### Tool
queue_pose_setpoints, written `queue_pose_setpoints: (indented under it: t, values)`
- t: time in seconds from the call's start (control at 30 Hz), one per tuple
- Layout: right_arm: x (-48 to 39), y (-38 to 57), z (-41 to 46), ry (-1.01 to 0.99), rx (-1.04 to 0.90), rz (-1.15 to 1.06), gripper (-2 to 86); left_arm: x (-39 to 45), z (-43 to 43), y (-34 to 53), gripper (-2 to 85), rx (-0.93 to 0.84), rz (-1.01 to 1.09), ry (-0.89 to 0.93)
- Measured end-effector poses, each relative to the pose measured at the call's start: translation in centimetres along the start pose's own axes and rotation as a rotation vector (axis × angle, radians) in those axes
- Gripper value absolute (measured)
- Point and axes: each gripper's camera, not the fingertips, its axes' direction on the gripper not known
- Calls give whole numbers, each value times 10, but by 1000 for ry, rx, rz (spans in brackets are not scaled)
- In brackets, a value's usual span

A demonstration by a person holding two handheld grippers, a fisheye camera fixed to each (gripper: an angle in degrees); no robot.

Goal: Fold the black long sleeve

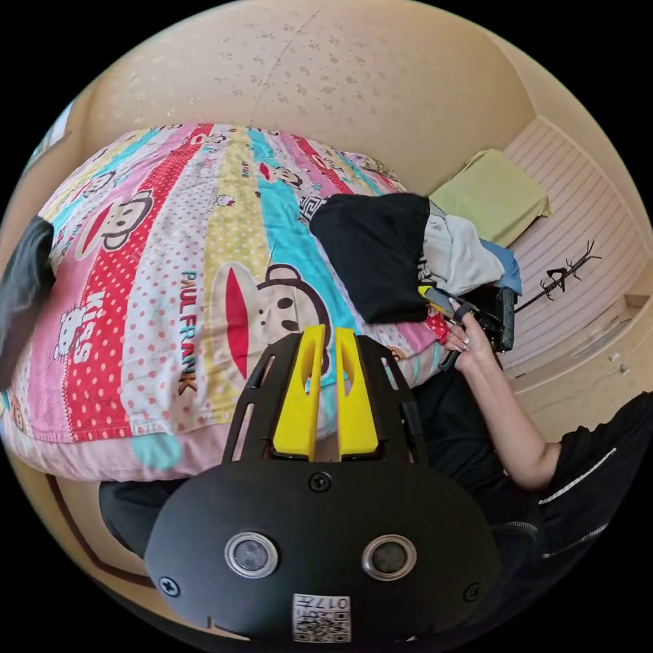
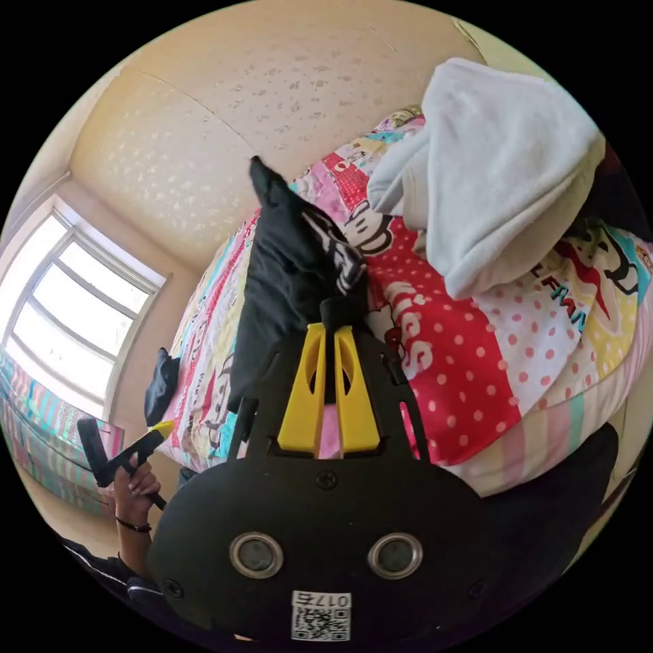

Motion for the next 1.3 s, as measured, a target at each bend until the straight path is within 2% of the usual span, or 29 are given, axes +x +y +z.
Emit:
queue_pose_setpoints:
  t: [0.13,0.23,0.33,0.43,0.47,0.57,0.7,0.83,0.9,0.97,1.07,1.17,1.3]
  values:
    - [6,-8,-11,-2,30,-59,37,37,34,-46,78,-42,114,-74]
    - [17,-18,-18,9,1,-68,48,45,51,-71,114,-39,98,-81]
    - [45,-16,-30,1,42,-13,66,26,83,-82,125,-96,-16,-35]
    - [72,-16,-32,35,50,-7,73,-3,122,-79,113,-206,-150,119]
    - [82,-20,-33,15,35,-10,74,-15,126,-75,101,-191,-216,170]
    - [95,-30,-46,-154,91,-113,76,-42,128,-68,73,-184,-341,350]
    - [106,-43,-43,-426,-34,-112,100,-60,108,-70,54,-116,-411,526]
    - [124,-29,-29,-653,-38,124,125,-45,78,-86,53,-80,-332,544]
    - [143,-24,0,-900,-35,338,151,-38,69,-89,53,-80,-308,526]
    - [158,-25,28,-999,-101,503,172,-35,59,-87,53,-78,-278,501]
    - [182,-26,56,-1098,-61,723,186,-44,48,-76,53,-68,-304,509]
    - [198,-35,66,-1119,-66,769,179,-64,30,-58,53,-46,-356,568]
    - [184,-41,40,-1121,-39,732,103,-89,-8,-24,53,-7,-379,637]
